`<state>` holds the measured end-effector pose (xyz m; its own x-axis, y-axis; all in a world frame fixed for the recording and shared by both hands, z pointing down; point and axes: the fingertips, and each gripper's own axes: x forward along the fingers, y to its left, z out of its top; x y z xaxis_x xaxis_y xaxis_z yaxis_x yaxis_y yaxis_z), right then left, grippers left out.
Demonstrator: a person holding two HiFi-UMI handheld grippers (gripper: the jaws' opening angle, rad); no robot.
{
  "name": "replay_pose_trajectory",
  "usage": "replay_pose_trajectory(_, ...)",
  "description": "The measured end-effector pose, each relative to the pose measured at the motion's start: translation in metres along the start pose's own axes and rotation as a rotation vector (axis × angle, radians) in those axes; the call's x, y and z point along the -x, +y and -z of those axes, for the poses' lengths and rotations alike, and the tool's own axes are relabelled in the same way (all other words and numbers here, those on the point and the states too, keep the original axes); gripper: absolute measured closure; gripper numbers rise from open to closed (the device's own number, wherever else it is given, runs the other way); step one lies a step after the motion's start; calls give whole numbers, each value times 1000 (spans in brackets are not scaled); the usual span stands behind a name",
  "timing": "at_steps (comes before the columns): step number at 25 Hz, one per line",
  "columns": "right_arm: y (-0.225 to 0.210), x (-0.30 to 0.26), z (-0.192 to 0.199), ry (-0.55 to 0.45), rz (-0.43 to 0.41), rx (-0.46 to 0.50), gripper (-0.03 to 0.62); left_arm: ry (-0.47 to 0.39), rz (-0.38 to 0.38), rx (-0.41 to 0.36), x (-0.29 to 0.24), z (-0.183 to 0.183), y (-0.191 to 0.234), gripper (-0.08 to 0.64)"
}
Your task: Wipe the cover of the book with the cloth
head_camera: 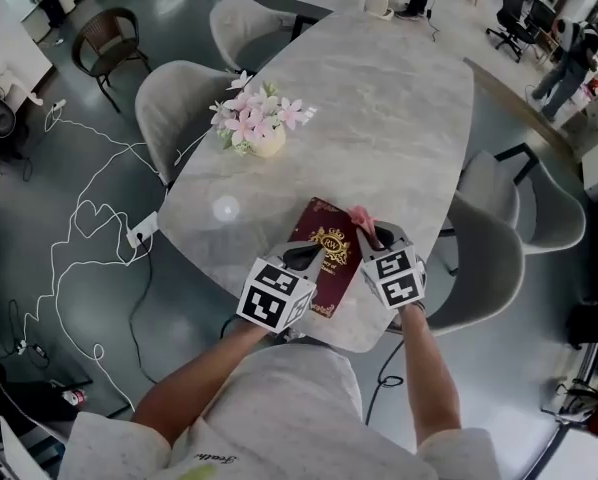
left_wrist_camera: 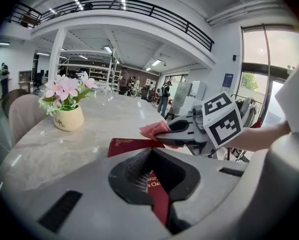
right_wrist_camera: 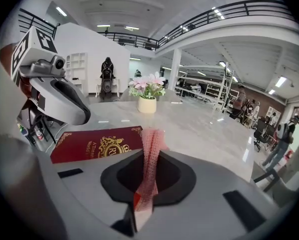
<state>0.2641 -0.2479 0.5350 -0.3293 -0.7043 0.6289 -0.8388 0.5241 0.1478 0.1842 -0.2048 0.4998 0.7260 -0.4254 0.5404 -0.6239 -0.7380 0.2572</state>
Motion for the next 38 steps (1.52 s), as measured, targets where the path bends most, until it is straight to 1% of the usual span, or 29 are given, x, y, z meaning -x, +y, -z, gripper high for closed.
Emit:
replay_pose_trajectory(7,-2,-13,5,10,-48,15,577,33,-16,17,-13,5,4,552)
replay_pose_trajectory(10,0,-16,7,18,-62,23,577,34,-22,30,-15,5,6,552)
replay_pose_trajectory(15,5,-15,9,33,-63,23,576,27,-30,50,-10,8,11,552)
replay_pose_trajectory(23,30,-11,8,63,-67,26,577,15,-33,89,8,19,20,552)
replay_pose_trajectory(31,59,-3,10,86,-59,28,577,9,-9,73,23,25,18,552)
replay_pose_trajectory(38,77,6,15,95,-48,-5,577,-1,11,58,34,27,15,552)
